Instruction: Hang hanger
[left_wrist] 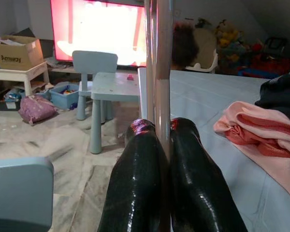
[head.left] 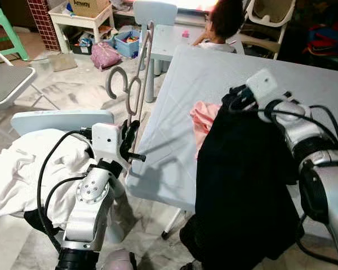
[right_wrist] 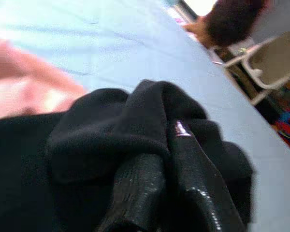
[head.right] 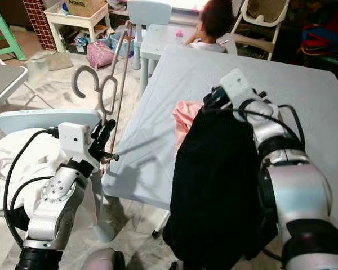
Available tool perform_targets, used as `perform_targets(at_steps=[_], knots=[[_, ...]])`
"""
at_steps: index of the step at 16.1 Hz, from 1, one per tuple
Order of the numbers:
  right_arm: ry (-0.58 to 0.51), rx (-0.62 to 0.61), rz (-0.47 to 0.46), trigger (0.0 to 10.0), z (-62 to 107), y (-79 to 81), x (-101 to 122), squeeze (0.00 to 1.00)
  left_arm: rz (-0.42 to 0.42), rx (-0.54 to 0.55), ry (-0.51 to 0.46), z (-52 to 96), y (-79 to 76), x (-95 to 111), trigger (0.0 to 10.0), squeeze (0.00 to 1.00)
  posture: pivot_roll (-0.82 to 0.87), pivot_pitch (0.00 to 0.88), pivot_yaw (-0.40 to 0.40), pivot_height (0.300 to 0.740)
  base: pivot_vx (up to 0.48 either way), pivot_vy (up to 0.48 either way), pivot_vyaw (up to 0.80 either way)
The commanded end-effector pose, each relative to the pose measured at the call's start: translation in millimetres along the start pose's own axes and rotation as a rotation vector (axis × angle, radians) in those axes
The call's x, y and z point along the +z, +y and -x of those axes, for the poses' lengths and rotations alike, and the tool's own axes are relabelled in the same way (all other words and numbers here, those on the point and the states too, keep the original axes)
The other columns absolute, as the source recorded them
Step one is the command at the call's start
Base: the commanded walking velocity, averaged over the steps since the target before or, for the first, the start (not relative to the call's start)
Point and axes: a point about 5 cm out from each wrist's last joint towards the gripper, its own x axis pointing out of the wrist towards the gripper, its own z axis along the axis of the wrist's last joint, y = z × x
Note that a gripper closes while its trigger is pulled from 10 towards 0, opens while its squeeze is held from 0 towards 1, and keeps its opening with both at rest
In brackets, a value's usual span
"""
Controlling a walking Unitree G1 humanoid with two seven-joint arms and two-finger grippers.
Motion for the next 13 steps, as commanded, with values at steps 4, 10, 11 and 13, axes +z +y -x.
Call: perform_targets(at_steps=[4,10,11,13], knots=[[-0.180,0.198,0.038,10.0,9.9,13.5,-2.3,1.00,-0.007,-0.050,0.013,-0.4,-8.4,-2.3,10.0,0.00,-0.03,0.000,-0.047,0.740,0.000,0.000,0.00],[-0.378,0.257,0.013,10.0,34.5,-5.9,9.4,1.00,-0.016,-0.074,0.036,-2.8,-12.2,-7.6,10.0,0.00,-0.05,0.000,-0.028,0.740,0.000,0.000,0.00],[-0.407,0.302,-0.030,10.0,38.6,-7.9,11.3,1.00,-0.015,-0.078,0.037,-3.6,-13.8,-8.0,10.0,0.00,-0.05,0.000,-0.026,0.740,0.000,0.000,0.00],[-0.417,0.460,-0.074,10.0,49.0,-1.3,7.7,1.00,-0.014,-0.085,0.035,-4.2,-16.2,-7.8,10.0,0.00,-0.05,0.000,-0.024,0.740,0.000,0.000,0.00]])
